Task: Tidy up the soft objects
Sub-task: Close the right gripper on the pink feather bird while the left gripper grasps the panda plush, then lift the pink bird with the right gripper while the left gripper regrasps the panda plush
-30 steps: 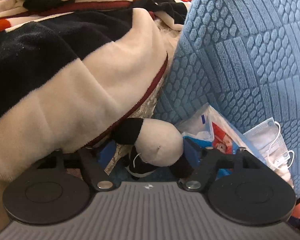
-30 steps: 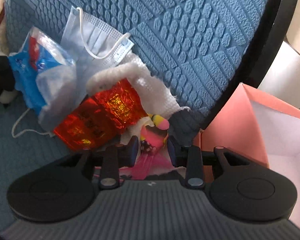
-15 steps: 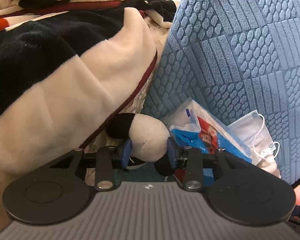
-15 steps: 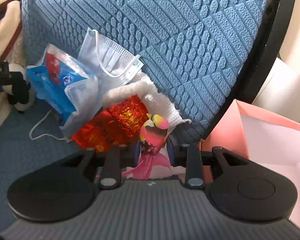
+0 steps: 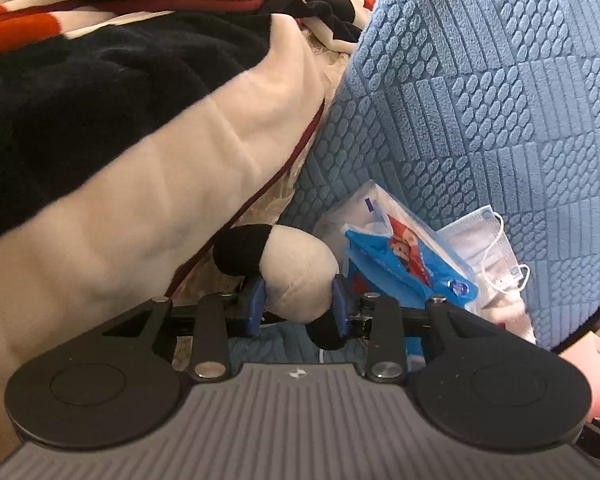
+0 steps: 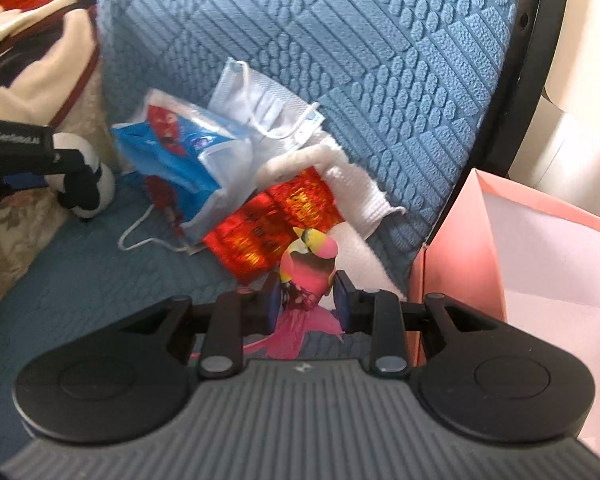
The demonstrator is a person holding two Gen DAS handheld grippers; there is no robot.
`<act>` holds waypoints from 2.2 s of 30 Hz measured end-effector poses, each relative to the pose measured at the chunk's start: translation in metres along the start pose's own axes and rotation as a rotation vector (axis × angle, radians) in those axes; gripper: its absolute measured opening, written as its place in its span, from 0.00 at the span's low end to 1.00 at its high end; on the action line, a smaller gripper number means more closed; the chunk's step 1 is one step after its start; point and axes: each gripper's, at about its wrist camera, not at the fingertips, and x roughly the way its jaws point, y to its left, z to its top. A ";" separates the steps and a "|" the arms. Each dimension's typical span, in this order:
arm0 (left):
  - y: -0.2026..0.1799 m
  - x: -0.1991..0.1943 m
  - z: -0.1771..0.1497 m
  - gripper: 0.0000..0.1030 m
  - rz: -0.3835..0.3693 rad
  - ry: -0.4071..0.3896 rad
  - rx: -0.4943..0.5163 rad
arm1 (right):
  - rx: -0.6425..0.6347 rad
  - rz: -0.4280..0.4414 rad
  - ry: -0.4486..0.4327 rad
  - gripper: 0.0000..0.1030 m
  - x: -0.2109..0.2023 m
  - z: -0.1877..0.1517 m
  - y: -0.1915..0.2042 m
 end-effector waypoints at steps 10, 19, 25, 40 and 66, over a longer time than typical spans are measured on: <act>0.009 -0.039 -0.018 0.39 -0.046 0.041 -0.013 | -0.004 0.028 0.011 0.30 -0.013 -0.013 0.012; -0.002 -0.069 -0.047 0.39 -0.101 0.088 -0.014 | -0.019 0.039 0.018 0.30 -0.038 -0.036 0.025; -0.019 -0.088 -0.073 0.39 -0.133 0.123 0.016 | 0.002 0.049 0.028 0.30 -0.057 -0.053 0.027; -0.002 -0.113 -0.097 0.67 -0.187 0.233 -0.041 | 0.038 0.062 0.103 0.31 -0.075 -0.086 0.028; -0.005 -0.085 -0.097 0.73 -0.197 0.245 -0.027 | 0.059 0.090 0.173 0.51 -0.054 -0.095 0.028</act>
